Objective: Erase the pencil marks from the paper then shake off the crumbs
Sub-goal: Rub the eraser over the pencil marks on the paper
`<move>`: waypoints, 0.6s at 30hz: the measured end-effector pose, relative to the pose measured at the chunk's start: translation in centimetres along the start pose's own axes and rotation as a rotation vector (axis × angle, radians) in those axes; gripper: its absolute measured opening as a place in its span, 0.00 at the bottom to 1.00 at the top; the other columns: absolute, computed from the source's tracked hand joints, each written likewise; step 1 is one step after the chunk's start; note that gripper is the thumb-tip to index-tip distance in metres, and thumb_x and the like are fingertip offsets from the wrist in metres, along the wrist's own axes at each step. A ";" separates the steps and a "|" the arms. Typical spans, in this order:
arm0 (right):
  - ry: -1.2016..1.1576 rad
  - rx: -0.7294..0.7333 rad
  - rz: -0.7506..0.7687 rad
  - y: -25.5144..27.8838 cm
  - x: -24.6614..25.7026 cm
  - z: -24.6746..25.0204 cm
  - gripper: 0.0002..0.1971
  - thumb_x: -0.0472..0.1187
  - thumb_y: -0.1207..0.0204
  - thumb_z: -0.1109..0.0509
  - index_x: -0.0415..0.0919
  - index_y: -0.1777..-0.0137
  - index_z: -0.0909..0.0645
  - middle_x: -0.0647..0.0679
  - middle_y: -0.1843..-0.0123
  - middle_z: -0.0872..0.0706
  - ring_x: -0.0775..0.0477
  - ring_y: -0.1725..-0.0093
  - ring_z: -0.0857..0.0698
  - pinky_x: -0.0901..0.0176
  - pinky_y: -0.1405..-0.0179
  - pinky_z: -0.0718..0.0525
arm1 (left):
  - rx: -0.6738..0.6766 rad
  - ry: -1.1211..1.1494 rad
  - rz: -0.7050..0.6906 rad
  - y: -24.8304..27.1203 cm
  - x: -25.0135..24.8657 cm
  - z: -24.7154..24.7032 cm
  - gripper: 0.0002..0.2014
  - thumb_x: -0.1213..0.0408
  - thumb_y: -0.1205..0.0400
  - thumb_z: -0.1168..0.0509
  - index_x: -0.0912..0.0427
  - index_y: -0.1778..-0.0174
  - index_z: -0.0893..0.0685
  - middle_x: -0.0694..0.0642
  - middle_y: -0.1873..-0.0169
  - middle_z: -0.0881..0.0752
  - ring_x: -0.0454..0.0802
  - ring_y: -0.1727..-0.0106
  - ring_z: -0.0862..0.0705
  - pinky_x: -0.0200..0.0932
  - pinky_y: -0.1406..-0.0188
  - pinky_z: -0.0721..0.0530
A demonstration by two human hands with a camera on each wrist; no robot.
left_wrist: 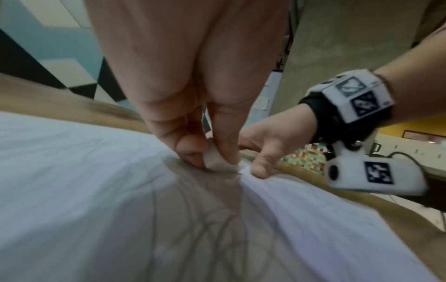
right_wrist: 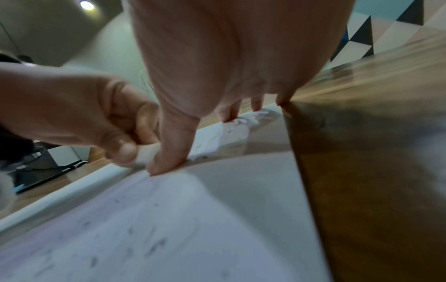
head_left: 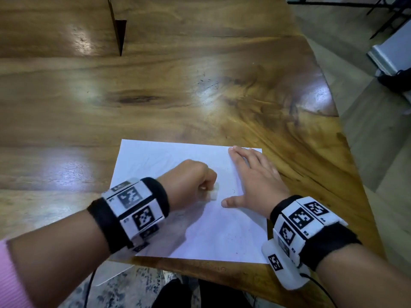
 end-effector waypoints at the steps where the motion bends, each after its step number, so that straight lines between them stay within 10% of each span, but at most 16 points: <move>1: 0.001 -0.001 0.001 0.0 0.0 0.0 0.60 0.67 0.38 0.26 0.53 0.17 0.62 0.62 0.17 0.59 0.52 0.18 0.60 0.53 0.20 0.59 | 0.005 -0.008 -0.009 -0.1 0.1 -0.1 0.10 0.61 0.28 0.29 0.53 0.72 0.23 0.49 0.73 0.25 0.49 0.67 0.28 0.24 0.75 0.36; 6: 0.008 0.004 0.003 0.2 0.1 0.2 0.59 0.68 0.38 0.26 0.53 0.17 0.62 0.61 0.17 0.59 0.52 0.18 0.60 0.53 0.20 0.59 | -0.198 -0.012 0.104 -5.2 -1.6 2.4 0.05 0.67 0.26 0.32 0.66 0.59 0.17 0.55 0.66 0.23 0.52 0.61 0.27 0.40 0.70 0.42; 13: 0.030 0.030 -0.001 0.1 0.1 0.2 0.59 0.69 0.37 0.28 0.53 0.17 0.64 0.62 0.17 0.61 0.51 0.18 0.62 0.51 0.20 0.59 | 0.033 0.008 0.013 1.1 -0.3 -1.0 0.13 0.62 0.28 0.29 0.52 0.73 0.26 0.43 0.76 0.31 0.48 0.68 0.29 0.26 0.74 0.36; 18: 0.051 0.028 -0.006 0.2 0.1 0.2 0.59 0.69 0.37 0.29 0.53 0.17 0.64 0.62 0.17 0.60 0.51 0.18 0.61 0.51 0.20 0.59 | -0.210 0.036 0.124 -2.2 -0.1 1.0 0.03 0.67 0.26 0.32 0.63 0.59 0.17 0.51 0.64 0.26 0.51 0.60 0.26 0.36 0.66 0.38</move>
Point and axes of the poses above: each hand's wrist, its own y-axis away from the middle knuckle, its own z-axis out of the back of the hand, x = y × z, the point moved 2 cm from there along -y, towards the middle knuckle
